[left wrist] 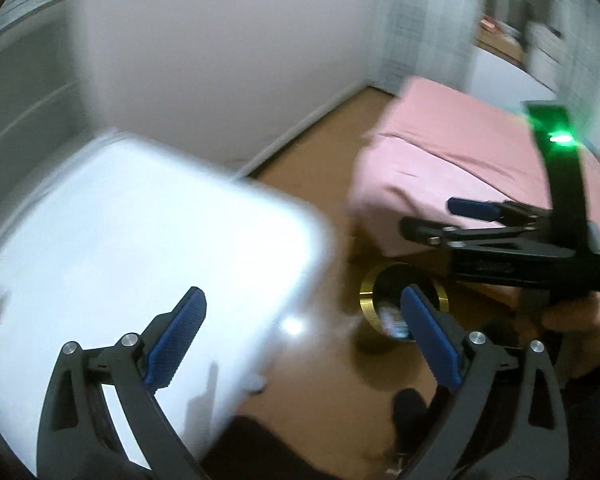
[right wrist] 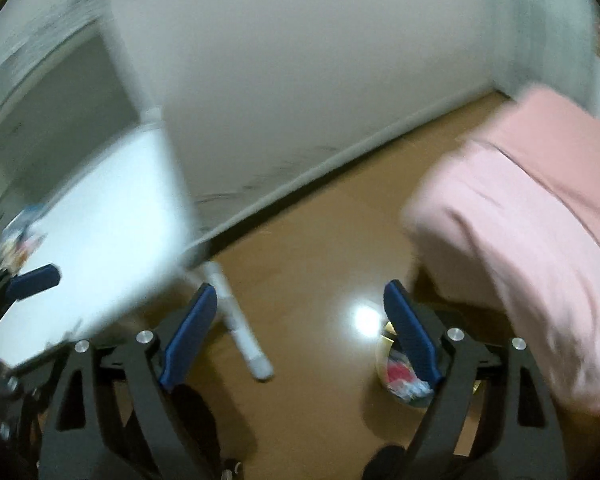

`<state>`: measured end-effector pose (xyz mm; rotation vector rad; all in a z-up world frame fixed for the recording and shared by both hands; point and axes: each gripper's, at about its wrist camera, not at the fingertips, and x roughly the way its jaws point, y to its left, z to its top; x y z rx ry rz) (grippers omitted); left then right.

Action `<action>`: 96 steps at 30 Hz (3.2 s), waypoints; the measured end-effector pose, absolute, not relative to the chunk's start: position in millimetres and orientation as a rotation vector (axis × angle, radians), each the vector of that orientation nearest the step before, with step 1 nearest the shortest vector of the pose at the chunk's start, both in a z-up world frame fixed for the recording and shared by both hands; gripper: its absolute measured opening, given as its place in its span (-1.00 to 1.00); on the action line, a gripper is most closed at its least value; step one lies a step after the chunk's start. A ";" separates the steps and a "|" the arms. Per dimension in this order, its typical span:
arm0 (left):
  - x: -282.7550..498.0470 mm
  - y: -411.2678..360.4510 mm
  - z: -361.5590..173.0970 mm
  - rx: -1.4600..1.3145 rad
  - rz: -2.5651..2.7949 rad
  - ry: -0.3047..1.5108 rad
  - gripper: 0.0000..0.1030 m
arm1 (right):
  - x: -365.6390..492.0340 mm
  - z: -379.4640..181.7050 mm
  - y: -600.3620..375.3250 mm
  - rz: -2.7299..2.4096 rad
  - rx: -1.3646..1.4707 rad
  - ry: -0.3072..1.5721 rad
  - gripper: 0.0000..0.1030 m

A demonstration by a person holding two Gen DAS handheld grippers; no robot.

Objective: Collect trash
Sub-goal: 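Grasp the white tissue with the right tool while the left tool grasps the yellow tube, then carry the white tissue and yellow tube over the trash bin, then open both tools to drop the tissue and yellow tube into the bin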

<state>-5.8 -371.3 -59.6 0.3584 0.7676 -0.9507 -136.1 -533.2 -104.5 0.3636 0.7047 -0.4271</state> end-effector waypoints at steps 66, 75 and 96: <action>79.3 -310.5 -37.0 0.366 -0.828 0.779 -0.77 | -49.4 -90.3 -499.7 -0.286 0.209 0.861 -0.33; -8.7 -470.2 -49.9 0.448 -1.116 0.767 -0.77 | -190.3 -119.0 -610.0 -0.530 0.378 0.842 -0.33; -122.7 -637.2 -167.1 0.647 -1.359 0.850 -0.77 | -312.7 -287.1 -700.6 -0.775 0.683 0.949 -0.32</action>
